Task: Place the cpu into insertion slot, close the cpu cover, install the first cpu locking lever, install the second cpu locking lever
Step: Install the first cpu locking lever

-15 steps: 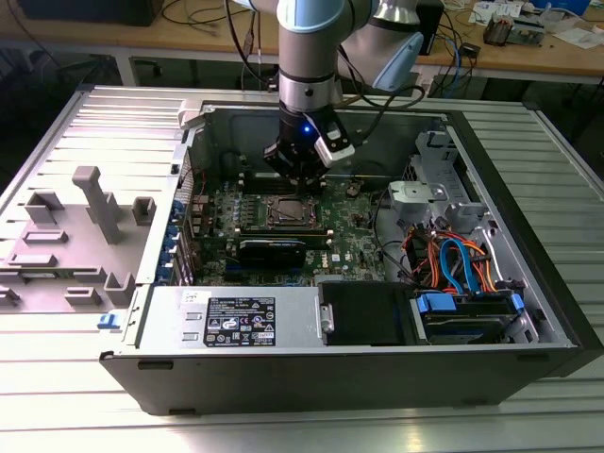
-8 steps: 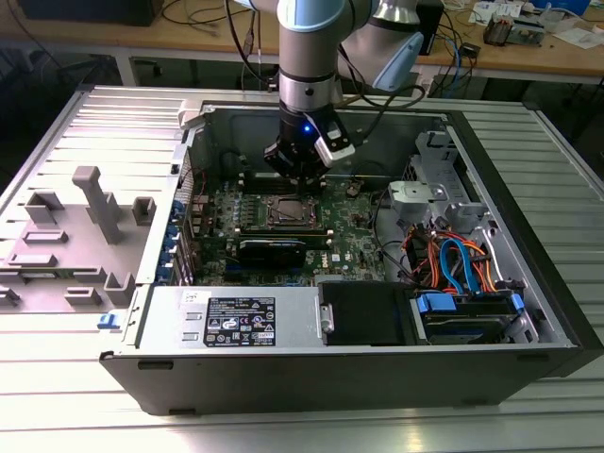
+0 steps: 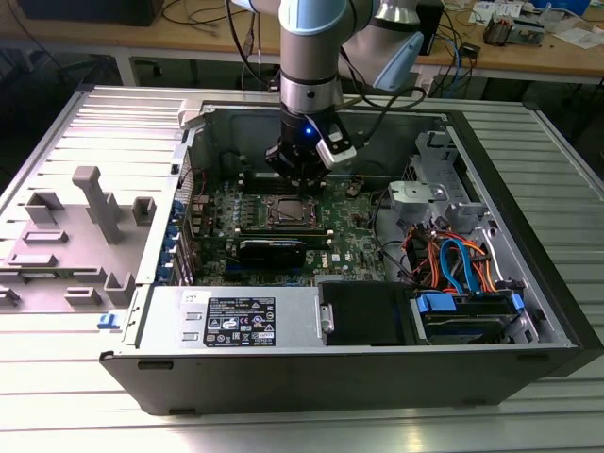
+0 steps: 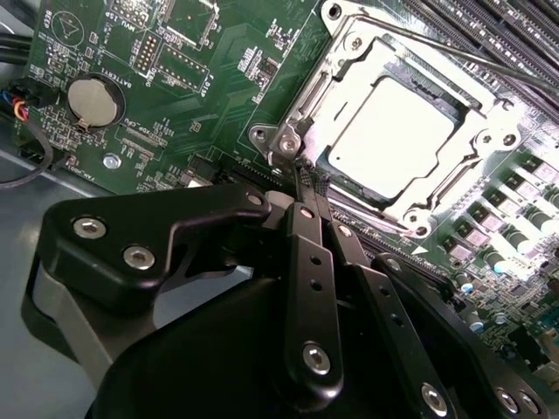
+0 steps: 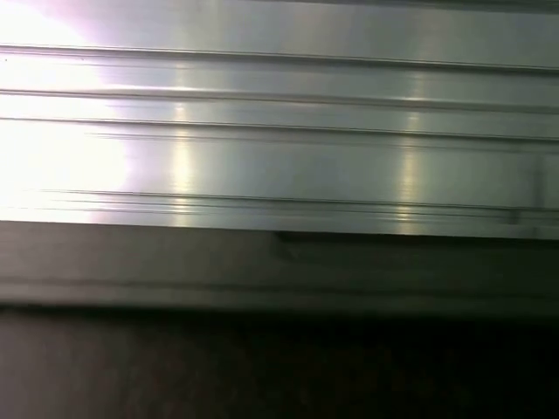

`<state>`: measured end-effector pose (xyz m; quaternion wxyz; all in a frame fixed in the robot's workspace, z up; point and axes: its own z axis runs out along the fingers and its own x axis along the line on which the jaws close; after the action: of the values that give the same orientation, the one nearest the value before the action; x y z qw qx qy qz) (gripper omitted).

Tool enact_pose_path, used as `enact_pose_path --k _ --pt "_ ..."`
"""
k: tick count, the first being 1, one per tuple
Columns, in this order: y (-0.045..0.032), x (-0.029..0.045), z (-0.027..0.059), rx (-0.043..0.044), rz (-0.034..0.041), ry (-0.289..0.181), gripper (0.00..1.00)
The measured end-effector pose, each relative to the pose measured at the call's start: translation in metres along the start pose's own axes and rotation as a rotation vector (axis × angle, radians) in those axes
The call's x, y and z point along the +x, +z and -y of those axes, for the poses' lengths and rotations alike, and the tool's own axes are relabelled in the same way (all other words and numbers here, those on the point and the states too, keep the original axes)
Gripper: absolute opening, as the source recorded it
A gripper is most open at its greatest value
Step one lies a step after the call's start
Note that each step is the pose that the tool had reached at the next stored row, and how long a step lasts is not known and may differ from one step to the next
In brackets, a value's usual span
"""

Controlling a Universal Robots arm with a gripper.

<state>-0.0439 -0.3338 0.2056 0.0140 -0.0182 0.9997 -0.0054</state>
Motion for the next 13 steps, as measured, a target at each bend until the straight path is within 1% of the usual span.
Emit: enact_pose_path --k 13 --pt "0.0026 -0.0001 0.0010 0.0001 -0.0002 0.000 0.11"
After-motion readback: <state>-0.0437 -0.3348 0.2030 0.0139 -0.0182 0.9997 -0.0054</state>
